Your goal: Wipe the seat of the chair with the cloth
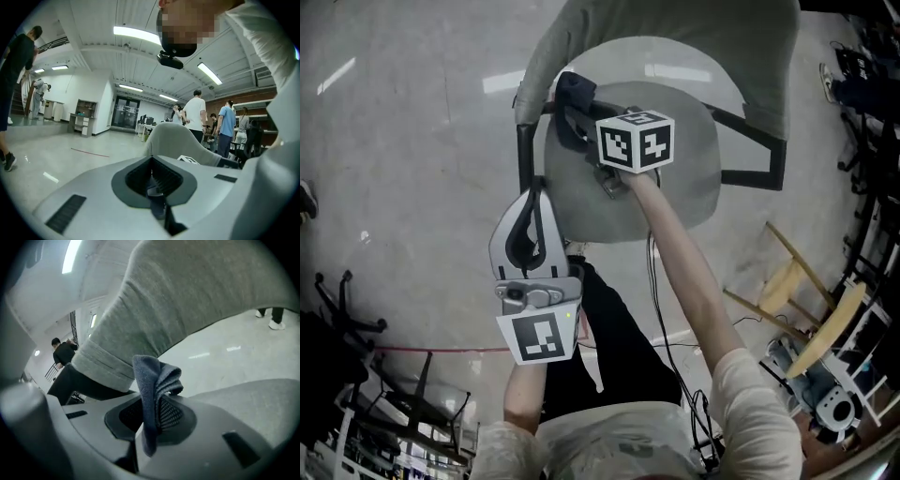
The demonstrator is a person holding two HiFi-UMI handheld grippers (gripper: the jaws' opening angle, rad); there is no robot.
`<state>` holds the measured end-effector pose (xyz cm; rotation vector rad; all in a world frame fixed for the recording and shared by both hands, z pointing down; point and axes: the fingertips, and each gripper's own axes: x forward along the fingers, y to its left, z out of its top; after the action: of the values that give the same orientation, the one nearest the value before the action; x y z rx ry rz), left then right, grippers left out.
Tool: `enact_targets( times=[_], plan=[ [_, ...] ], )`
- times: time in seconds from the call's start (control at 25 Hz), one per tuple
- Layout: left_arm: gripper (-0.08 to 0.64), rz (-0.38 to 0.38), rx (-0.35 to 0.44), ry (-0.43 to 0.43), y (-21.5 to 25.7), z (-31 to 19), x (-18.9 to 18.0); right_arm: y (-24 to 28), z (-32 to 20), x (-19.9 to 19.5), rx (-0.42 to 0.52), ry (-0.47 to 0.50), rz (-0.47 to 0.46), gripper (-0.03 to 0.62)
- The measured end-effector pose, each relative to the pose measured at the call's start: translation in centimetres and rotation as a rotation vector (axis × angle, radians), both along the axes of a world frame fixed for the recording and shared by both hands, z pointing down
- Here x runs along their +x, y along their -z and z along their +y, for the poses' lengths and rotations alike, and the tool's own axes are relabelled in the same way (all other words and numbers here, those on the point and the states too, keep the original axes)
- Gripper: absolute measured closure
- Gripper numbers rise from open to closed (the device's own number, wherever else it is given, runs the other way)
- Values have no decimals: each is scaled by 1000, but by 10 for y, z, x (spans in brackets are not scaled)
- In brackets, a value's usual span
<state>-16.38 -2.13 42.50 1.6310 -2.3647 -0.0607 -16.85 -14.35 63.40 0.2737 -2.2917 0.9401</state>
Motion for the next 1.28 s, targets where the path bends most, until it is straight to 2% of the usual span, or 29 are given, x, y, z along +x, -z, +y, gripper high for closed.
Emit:
enact_targets(
  times=[0.2, 0.32, 0.68, 1.08, 1.28],
  plan=[
    [545, 24, -31, -22, -17, 4, 6, -33, -2, -8, -86, -15, 69, 542],
    [545, 29, -36, -26, -21, 3, 7, -47, -3, -4, -80, 11, 116, 542],
    [545, 46, -42, -76, -25, -10, 23, -57, -13, 4, -51, 61, 166, 542],
    [545, 42, -72, -115, -32, -20, 35, -61, -53, 55, 0, 60, 227, 543],
    [545, 33, -76, -136, -33, -30, 45, -60, -84, 95, 64, 55, 295, 543]
  ],
)
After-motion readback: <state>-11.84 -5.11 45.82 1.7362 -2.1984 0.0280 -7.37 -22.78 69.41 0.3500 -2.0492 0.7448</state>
